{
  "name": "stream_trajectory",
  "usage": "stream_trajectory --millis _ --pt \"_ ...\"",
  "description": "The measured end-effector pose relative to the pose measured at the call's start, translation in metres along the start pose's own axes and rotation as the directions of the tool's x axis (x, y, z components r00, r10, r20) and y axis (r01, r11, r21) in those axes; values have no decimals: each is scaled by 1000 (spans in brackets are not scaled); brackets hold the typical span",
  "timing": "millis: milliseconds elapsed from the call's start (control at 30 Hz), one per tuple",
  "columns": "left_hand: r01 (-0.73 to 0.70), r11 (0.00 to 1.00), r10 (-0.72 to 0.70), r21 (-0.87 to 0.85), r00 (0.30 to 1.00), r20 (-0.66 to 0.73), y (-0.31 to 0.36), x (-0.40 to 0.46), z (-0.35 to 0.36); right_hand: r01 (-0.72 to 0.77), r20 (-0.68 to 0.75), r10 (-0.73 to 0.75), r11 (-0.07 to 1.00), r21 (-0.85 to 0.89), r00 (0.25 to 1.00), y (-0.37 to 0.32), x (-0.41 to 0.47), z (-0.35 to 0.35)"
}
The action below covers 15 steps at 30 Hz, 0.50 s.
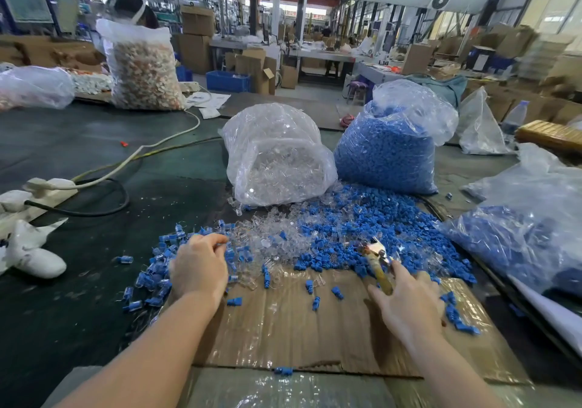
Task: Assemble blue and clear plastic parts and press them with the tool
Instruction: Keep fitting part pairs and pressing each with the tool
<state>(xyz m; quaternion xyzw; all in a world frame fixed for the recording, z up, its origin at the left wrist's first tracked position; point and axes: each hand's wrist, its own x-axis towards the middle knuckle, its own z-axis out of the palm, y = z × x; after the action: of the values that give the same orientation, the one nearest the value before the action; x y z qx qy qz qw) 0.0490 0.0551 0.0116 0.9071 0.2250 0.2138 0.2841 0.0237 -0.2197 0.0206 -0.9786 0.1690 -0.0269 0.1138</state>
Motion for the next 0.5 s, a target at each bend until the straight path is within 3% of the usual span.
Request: stream_trajectory --millis 133,267,367,500 --pt "8 987 -8 160 1000 1 -16 2 1 17 -32 -22 986 -167 999 11 3 14" --pt "-6 985 6 174 1000 -4 -15 -2 3 36 -67 -55 967 -253 996 14 0 21" --pt "-92 991 93 92 996 -5 -5 -12 8 59 -75 -83 960 -275 994 15 0 22" --pt "-311 934 328 -173 942 75 19 -40 21 53 -54 -70 963 -265 996 15 -1 20"
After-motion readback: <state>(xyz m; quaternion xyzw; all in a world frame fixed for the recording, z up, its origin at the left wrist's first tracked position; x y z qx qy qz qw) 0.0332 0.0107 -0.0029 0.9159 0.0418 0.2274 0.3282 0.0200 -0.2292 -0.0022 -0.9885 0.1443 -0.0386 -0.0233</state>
